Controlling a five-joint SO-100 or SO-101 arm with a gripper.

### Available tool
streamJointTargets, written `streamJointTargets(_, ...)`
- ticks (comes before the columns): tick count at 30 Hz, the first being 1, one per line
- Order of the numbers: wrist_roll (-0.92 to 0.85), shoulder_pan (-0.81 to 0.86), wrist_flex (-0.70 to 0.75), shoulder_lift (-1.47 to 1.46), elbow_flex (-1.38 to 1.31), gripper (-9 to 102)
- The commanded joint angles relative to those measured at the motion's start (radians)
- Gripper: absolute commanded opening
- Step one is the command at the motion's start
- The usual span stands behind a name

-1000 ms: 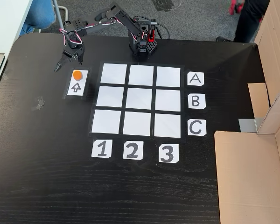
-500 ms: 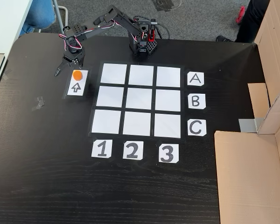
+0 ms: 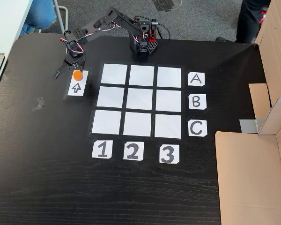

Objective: Pick up the round, orange token and place it in the grid on square B3.

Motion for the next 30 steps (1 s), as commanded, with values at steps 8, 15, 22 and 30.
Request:
streamJointTargets(8,0.031,-0.041,-0.006,0.015,-0.012,84)
streamJointTargets(15,0.054,-0.054,-0.055,0.025,0.003,10)
streamJointTargets(22,0.1,-0.055,-0.069,0.031,0.008,-1)
streamJointTargets(30,0.058,-0.071,-0.11,0.149,0.023,-1)
